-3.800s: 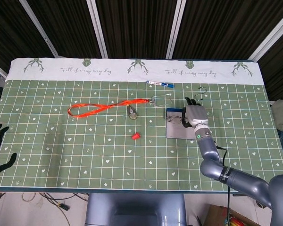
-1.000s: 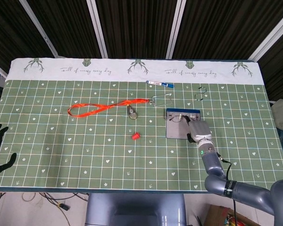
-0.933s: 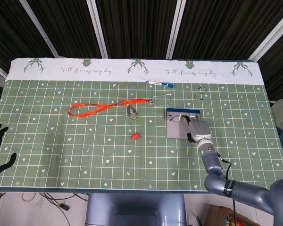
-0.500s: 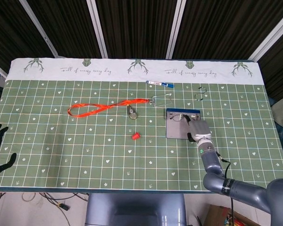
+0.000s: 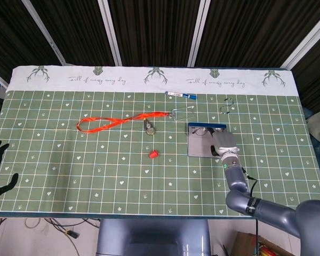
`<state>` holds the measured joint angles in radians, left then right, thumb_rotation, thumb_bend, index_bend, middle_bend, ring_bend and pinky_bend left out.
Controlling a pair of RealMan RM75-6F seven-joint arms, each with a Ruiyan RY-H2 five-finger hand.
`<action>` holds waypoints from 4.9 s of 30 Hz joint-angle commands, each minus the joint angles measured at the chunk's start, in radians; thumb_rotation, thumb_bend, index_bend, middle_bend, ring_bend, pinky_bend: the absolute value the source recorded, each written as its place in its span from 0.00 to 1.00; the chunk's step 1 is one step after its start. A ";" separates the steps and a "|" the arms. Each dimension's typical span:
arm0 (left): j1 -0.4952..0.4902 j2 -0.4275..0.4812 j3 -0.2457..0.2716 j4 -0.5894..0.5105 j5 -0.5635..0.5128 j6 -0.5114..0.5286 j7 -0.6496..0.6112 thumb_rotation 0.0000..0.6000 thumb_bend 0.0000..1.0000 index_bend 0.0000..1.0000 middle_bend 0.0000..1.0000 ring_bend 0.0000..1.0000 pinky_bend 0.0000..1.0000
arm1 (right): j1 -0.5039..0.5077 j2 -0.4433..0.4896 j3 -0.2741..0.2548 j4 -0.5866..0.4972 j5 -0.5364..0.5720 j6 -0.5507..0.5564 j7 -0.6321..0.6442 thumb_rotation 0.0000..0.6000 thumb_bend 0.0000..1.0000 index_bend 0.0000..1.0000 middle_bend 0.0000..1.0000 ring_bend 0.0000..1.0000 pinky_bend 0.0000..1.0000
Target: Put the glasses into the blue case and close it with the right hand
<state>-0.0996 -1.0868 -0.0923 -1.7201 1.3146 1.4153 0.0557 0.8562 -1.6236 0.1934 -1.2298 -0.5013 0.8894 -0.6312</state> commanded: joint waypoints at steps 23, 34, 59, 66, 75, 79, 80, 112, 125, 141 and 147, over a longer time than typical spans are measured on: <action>0.001 0.001 0.000 -0.012 -0.016 -0.001 0.023 1.00 0.35 0.07 0.00 0.00 0.00 | -0.067 0.117 -0.013 -0.234 -0.098 0.127 0.030 1.00 0.41 0.11 0.48 0.52 0.48; 0.002 -0.001 -0.001 -0.023 -0.024 0.002 0.042 1.00 0.35 0.07 0.00 0.00 0.00 | -0.169 0.107 -0.101 -0.263 -0.361 0.253 0.138 1.00 0.22 0.22 0.21 0.24 0.25; 0.003 -0.004 -0.005 -0.020 -0.031 0.004 0.042 1.00 0.35 0.07 0.00 0.00 0.00 | -0.199 -0.047 -0.047 -0.022 -0.457 0.177 0.227 1.00 0.24 0.29 0.28 0.26 0.25; 0.003 -0.002 -0.005 -0.021 -0.034 0.002 0.040 1.00 0.35 0.07 0.00 0.00 0.00 | -0.201 -0.063 -0.030 0.002 -0.459 0.164 0.234 1.00 0.29 0.33 0.31 0.28 0.25; 0.003 -0.002 -0.007 -0.022 -0.038 0.002 0.041 1.00 0.35 0.07 0.00 0.00 0.00 | -0.206 -0.064 -0.009 0.005 -0.466 0.153 0.239 1.00 0.33 0.34 0.32 0.28 0.25; 0.002 -0.002 -0.006 -0.022 -0.040 0.000 0.045 1.00 0.35 0.07 0.00 0.00 0.00 | -0.209 -0.055 -0.005 -0.012 -0.467 0.153 0.226 1.00 0.33 0.34 0.32 0.28 0.25; 0.002 -0.002 -0.006 -0.022 -0.040 0.000 0.046 1.00 0.35 0.07 0.00 0.00 0.00 | -0.209 -0.055 -0.004 -0.013 -0.465 0.150 0.222 1.00 0.33 0.34 0.32 0.28 0.25; 0.003 -0.001 -0.007 -0.022 -0.041 0.000 0.040 1.00 0.35 0.07 0.00 0.00 0.00 | -0.209 -0.080 0.021 0.033 -0.467 0.112 0.239 1.00 0.36 0.38 0.34 0.29 0.25; 0.003 -0.001 -0.007 -0.021 -0.041 0.000 0.041 1.00 0.35 0.08 0.00 0.00 0.00 | -0.205 -0.092 0.047 0.046 -0.496 0.138 0.262 1.00 0.40 0.41 0.34 0.30 0.25; 0.003 -0.001 -0.007 -0.020 -0.041 0.000 0.040 1.00 0.35 0.08 0.00 0.00 0.00 | -0.156 -0.123 0.097 0.145 -0.501 0.122 0.270 1.00 0.40 0.43 0.36 0.32 0.25; 0.003 0.000 -0.007 -0.021 -0.041 0.000 0.039 1.00 0.35 0.08 0.00 0.00 0.00 | -0.136 -0.145 0.119 0.203 -0.506 0.123 0.290 1.00 0.40 0.45 0.39 0.34 0.26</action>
<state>-0.0962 -1.0873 -0.0996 -1.7407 1.2732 1.4155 0.0940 0.7141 -1.7614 0.3049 -1.0390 -1.0052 1.0112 -0.3487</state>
